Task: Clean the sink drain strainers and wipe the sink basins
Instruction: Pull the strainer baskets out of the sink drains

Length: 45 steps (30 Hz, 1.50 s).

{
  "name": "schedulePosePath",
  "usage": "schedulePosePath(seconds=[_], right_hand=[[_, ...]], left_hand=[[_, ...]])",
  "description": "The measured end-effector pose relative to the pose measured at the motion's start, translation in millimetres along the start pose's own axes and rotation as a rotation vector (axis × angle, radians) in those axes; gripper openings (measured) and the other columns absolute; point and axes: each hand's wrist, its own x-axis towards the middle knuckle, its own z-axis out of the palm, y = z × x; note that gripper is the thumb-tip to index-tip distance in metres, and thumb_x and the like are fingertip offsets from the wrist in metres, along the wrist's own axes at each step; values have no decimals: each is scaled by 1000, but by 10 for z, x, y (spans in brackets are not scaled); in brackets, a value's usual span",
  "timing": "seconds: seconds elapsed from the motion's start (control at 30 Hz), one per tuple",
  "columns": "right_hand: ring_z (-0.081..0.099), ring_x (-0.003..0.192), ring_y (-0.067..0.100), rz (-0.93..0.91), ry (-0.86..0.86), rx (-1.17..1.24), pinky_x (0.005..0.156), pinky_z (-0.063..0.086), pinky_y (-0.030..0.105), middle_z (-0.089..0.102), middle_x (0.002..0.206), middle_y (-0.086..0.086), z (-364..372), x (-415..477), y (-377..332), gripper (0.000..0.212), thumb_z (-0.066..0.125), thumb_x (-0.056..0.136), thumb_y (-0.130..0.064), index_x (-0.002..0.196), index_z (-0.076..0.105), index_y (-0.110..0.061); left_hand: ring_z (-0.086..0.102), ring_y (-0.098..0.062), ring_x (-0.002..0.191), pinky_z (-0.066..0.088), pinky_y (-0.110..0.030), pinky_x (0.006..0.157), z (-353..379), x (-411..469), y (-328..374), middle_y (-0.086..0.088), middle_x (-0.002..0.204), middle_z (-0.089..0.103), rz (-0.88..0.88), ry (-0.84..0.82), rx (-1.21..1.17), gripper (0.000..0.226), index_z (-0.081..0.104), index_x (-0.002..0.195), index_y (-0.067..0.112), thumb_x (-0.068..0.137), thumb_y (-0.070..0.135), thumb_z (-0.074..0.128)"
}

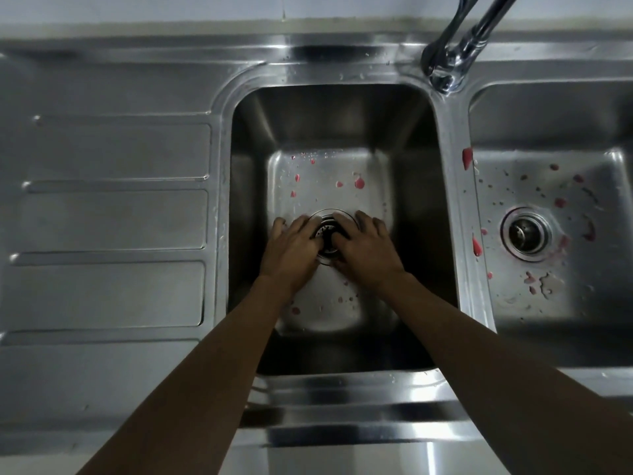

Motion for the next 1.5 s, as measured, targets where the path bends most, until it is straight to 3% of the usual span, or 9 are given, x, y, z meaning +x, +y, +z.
schedulePosePath(seconds=[0.13, 0.27, 0.5, 0.8, 0.93, 1.1, 1.17, 1.3, 1.5], right_hand=[[48, 131, 36, 39, 45, 107, 109, 39, 49, 41, 156, 8, -5, 7, -64, 61, 68, 92, -40, 144, 45, -19], [48, 128, 35, 45, 57, 252, 104, 48, 41, 42, 153, 13, -14, 16, -134, 68, 72, 91, -23, 150, 39, -12], [49, 129, 31, 30, 105, 245, 104, 48, 38, 44, 152, 12, -69, -39, -171, 73, 74, 89, -21, 151, 37, -12], [43, 136, 31, 15, 77, 280, 111, 42, 43, 41, 152, 13, -434, -217, -152, 91, 77, 85, -38, 155, 28, -9], [46, 133, 33, -36, 119, 189, 108, 45, 47, 47, 147, 13, -774, -302, -67, 94, 65, 83, -60, 154, 31, -7], [49, 130, 31, -90, 241, 64, 107, 42, 47, 52, 143, 6, -1214, -487, 115, 96, 70, 77, -62, 152, 34, -14], [49, 128, 32, -115, 278, 45, 107, 40, 47, 53, 142, 7, -1393, -616, 258, 95, 65, 77, -68, 150, 37, -14], [49, 125, 32, -139, 332, 63, 106, 41, 49, 54, 139, 7, -1639, -1010, 757, 98, 58, 71, -76, 147, 41, -16], [51, 122, 33, -59, 355, -36, 101, 42, 47, 55, 138, 5, -1603, -1877, 1912, 95, 55, 66, -78, 141, 48, -21]], left_hand=[[44, -22, 141, 23, -42, 111, 10, -8, 31, 1, 157, 47, -18, 35, -50, 42, 60, 145, 24, 103, 27, 53], [52, -23, 132, 30, -37, 111, -7, -3, 20, -3, 153, 49, -37, 22, -125, 43, 55, 147, 17, 104, 22, 52], [54, -30, 126, 34, -39, 110, -75, -37, 26, -11, 142, 56, -69, 79, -307, 46, 51, 144, 11, 100, 18, 63], [52, -29, 127, 46, -45, 112, -322, -191, 84, -11, 145, 43, -74, 80, -387, 79, 43, 156, 14, 88, 21, 83], [48, -24, 131, 48, -44, 111, -701, -301, 106, -6, 143, 40, -60, 115, -424, 88, 45, 154, 13, 78, 18, 91], [52, -23, 124, 49, -43, 106, -1325, -414, 271, -5, 136, 49, -13, 199, -386, 86, 53, 148, 13, 74, 42, 88], [53, -25, 121, 47, -42, 104, -1554, -439, 432, -7, 133, 54, 6, 221, -339, 88, 56, 146, 13, 72, 49, 86], [59, -34, 115, 48, -52, 101, -1844, -357, 929, -14, 129, 58, 61, 256, -270, 86, 60, 141, 7, 65, 27, 96], [56, -35, 122, 44, -53, 105, -1830, 40, 2212, -14, 136, 55, 173, 286, -235, 89, 62, 139, 6, 61, 34, 96]])
